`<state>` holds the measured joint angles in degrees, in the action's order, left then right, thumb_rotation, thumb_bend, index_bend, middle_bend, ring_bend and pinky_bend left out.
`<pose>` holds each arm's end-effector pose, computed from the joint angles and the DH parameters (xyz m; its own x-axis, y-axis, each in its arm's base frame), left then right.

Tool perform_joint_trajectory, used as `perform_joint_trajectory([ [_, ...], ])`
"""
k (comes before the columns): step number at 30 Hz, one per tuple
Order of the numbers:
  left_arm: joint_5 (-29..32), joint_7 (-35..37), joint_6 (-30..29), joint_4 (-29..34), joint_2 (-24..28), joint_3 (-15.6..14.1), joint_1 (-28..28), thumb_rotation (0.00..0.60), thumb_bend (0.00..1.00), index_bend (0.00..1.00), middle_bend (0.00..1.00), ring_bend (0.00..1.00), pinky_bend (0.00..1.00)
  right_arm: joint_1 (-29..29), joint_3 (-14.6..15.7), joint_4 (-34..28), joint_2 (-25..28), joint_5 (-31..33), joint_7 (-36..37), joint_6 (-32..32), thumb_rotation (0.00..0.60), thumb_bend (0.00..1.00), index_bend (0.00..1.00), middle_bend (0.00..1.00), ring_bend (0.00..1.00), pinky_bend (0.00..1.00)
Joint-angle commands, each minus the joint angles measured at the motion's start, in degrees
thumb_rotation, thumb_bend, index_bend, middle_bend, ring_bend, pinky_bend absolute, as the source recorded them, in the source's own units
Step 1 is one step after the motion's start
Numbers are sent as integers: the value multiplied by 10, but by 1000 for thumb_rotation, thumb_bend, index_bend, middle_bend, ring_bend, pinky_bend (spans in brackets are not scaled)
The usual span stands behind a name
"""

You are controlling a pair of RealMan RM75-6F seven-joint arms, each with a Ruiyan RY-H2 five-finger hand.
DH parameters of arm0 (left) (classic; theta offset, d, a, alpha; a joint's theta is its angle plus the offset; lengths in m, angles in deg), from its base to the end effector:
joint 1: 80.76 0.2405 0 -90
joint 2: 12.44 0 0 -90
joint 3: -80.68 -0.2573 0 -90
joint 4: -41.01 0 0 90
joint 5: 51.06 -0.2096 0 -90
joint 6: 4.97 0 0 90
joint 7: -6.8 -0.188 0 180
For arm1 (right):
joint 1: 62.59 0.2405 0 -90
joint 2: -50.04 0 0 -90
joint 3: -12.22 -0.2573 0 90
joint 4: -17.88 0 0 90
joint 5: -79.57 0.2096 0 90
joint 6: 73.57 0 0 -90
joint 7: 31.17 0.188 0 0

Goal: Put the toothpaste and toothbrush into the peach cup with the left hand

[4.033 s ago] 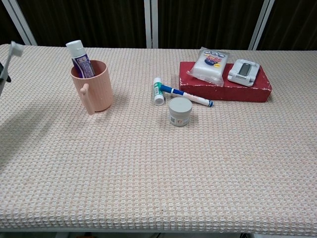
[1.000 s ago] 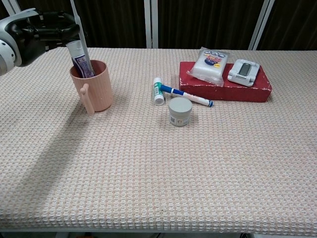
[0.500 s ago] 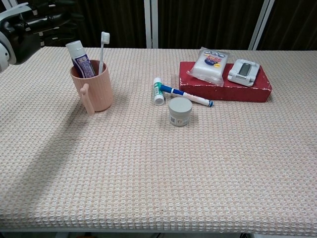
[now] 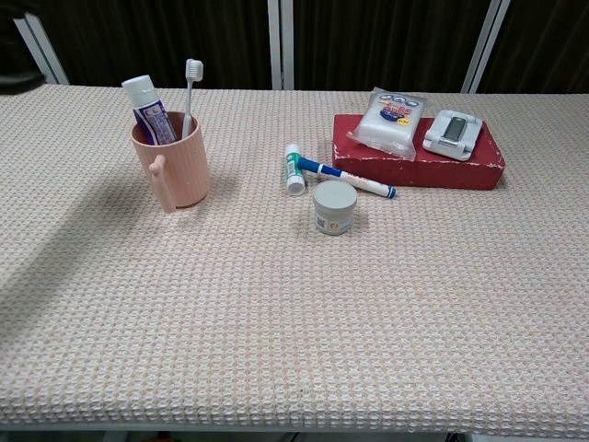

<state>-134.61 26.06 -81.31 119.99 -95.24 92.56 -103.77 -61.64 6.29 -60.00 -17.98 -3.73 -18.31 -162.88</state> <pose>-0.2319 0.3464 0.0802 -0.0498 0.0008 0.9988 0.9679 -0.2466 0.0485 -0.3644 -0.2127 0.1926 0.3578 0.1235 0.9256 -0.9325 0.0989 0.3473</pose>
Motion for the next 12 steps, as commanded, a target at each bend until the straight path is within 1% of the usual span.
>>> perform_joint_trajectory([
  [1,-42,-214,-60,31,108,-128,115,246,125,204,143,83,168,-7,2,19,-8,9,-4,0,498,331,0,0,0,0],
  [3,-44,-246,-75,49,124,-149,140,176,121,192,139,76,164,-10,4,28,-12,13,-4,4,497,329,0,0,0,0],
  [4,-48,-252,-82,53,128,-156,149,165,120,191,139,75,164,-11,5,31,-13,14,-4,6,497,328,0,0,0,0],
  [7,-55,-250,-108,52,131,-165,172,161,119,190,139,75,165,-13,8,35,-16,15,-3,12,497,327,0,0,0,0],
  [12,-66,-225,-146,46,128,-159,191,151,119,182,139,75,165,-12,10,35,-14,4,-3,10,497,327,0,0,0,0],
])
